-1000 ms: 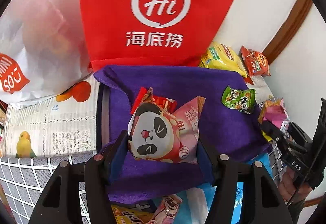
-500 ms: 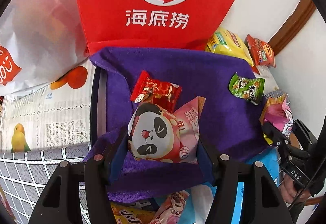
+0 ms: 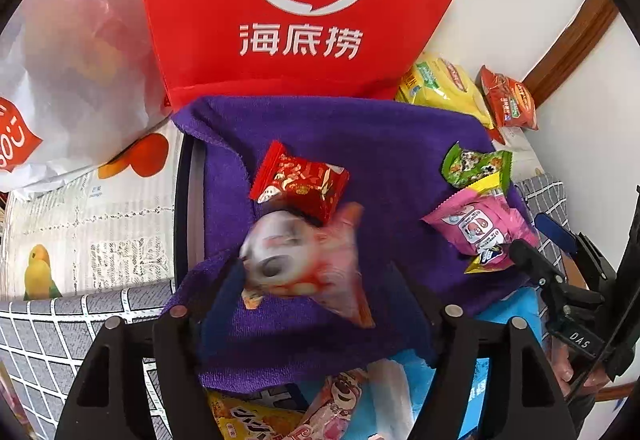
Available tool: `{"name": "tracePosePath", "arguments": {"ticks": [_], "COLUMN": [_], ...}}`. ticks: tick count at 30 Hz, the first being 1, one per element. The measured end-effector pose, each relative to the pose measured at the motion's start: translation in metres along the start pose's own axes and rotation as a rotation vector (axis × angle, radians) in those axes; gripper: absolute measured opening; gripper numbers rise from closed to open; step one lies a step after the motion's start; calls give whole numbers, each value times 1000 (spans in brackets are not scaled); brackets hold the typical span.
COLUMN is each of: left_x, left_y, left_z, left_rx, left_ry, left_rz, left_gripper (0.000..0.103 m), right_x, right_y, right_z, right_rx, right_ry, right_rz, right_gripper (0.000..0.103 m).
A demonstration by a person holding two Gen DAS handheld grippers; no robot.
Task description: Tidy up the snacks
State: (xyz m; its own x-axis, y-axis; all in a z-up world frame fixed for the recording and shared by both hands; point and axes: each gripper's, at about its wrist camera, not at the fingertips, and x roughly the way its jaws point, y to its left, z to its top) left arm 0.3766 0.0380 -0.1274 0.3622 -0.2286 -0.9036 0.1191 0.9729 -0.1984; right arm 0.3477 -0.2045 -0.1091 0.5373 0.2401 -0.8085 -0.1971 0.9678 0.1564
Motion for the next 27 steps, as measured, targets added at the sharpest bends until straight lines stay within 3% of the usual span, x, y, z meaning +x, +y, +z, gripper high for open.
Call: {"name": "tracePosePath", "arguments": {"ticks": [11, 13, 16, 20, 27], "left_x": [-33, -40, -46, -57, -89], "left_y": [-4, -7, -13, -21, -20], "left_z": [-1, -3, -4, -7, -24], "left_rx": [7, 15, 27, 49, 66], "left_ry": [-55, -65, -74, -90, -117], "left_rz": [-60, -67, -60, -64, -63], "left_gripper": [75, 75, 75, 75, 75], "right_x": [-58, -63, -65, -61, -44], "right_y": [-6, -12, -23, -40, -50], "right_z": [-7, -16, -31, -55, -77], "right_rx": [9, 14, 34, 97, 139], "right_ry": [-108, -93, -52, 5, 71], "right_rz": [-18, -40, -66, -19, 10], "right_gripper": [82, 81, 69, 61, 59]}}
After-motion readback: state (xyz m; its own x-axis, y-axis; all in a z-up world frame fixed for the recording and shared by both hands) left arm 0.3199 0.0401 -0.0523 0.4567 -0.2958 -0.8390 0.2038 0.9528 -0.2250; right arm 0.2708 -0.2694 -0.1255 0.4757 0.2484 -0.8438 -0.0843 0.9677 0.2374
